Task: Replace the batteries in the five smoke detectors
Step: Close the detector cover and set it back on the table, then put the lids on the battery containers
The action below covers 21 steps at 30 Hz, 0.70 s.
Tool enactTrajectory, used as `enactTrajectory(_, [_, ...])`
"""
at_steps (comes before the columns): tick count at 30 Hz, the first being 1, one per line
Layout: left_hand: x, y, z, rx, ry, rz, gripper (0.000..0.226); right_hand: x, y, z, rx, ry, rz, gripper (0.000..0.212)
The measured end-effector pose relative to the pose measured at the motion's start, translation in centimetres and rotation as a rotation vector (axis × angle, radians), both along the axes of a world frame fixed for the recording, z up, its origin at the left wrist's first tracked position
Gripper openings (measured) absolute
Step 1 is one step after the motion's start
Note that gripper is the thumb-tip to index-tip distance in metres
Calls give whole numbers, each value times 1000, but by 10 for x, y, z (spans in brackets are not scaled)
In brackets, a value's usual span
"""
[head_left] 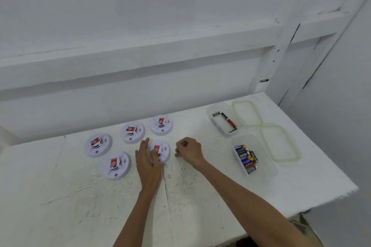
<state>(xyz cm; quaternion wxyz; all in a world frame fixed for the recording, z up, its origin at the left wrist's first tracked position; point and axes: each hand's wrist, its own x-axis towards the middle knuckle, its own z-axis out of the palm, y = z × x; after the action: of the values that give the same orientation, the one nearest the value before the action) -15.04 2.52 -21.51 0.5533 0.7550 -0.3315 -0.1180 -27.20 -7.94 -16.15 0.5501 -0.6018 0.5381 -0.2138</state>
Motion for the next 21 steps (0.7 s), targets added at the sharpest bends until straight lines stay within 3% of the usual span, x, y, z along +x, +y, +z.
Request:
enactTrajectory(6, [-32,-41,35,-53,-130,-88,46,-37,-54,36,-129,-13,95,19])
enactTrajectory(10, [-59,-81,47,18,-193,-298,49,-75,-101,59,-258,-16,75,13])
enactTrajectory(18, [-110,-161,58,141,-103,-432,47,-155,-190,58,-436,109,-13,11])
enactTrajectory(21, [-123,-185,63,236,1,-411,51,-179,-218,44,-511,289,-84,12])
